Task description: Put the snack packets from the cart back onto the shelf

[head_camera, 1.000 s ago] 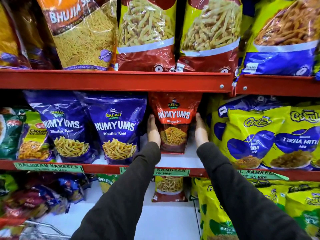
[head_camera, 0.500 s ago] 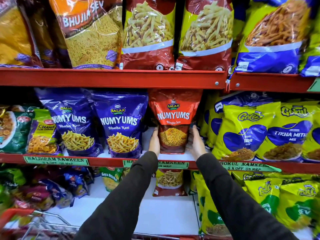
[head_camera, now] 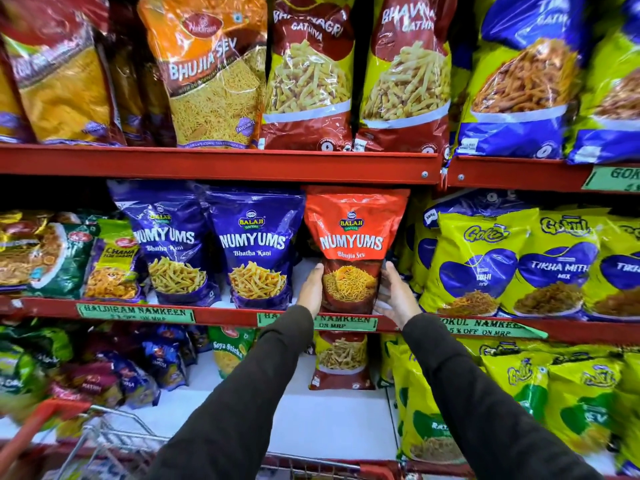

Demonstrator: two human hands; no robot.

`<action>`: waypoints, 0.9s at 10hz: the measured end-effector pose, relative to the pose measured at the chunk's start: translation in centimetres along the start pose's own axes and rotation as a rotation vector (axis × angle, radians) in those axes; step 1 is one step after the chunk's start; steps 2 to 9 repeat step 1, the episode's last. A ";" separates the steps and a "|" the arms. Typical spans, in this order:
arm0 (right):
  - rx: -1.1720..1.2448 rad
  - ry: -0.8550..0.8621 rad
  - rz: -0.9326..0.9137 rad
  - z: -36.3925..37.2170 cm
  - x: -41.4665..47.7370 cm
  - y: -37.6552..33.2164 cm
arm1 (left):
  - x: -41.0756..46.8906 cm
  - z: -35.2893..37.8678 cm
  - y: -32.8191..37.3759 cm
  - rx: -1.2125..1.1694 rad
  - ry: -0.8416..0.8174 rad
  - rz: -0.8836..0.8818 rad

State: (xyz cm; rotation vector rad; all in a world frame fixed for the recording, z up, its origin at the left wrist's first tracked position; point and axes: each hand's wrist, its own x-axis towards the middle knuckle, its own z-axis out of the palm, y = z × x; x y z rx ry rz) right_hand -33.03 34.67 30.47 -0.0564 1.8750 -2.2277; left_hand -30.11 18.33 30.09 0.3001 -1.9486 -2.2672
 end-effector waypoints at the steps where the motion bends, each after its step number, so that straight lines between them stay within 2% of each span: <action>1: -0.111 0.048 -0.068 -1.1 -1.0 -0.8 | -1.3 -0.4 -0.2 0.120 0.157 0.139; 9: -0.111 0.048 -0.068 -1.1 -1.0 -0.8 | -1.3 -0.4 -0.2 0.120 0.157 0.139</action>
